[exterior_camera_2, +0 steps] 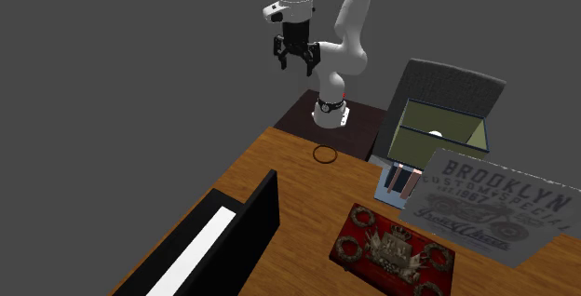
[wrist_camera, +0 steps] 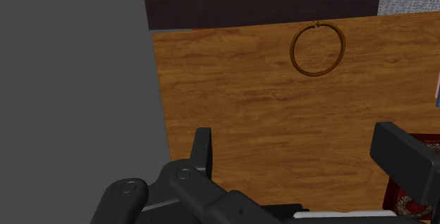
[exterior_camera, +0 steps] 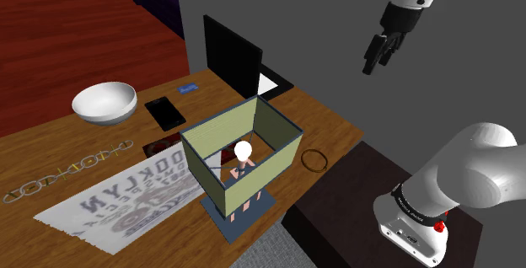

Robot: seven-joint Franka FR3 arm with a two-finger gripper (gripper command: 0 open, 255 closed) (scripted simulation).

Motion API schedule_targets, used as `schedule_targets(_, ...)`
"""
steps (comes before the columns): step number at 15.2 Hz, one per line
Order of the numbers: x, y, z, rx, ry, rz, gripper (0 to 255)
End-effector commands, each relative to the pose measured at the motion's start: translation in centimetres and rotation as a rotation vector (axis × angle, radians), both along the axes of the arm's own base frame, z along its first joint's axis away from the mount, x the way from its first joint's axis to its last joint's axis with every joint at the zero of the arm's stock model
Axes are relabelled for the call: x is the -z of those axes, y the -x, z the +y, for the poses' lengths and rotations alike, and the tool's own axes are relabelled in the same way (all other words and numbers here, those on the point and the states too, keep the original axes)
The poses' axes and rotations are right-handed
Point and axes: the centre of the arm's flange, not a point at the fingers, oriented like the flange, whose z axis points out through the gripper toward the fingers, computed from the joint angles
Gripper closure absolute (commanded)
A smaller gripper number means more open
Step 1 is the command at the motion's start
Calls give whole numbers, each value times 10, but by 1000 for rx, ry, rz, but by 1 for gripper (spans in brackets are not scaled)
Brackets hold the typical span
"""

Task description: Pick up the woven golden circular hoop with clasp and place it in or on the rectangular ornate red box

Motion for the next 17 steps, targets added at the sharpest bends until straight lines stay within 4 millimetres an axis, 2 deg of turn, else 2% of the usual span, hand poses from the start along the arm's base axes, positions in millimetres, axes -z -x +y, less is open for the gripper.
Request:
schedule_targets(1,0,0,0,0,0,0,0)
schedule_targets(17,180,6,110,20,-2,7,0)
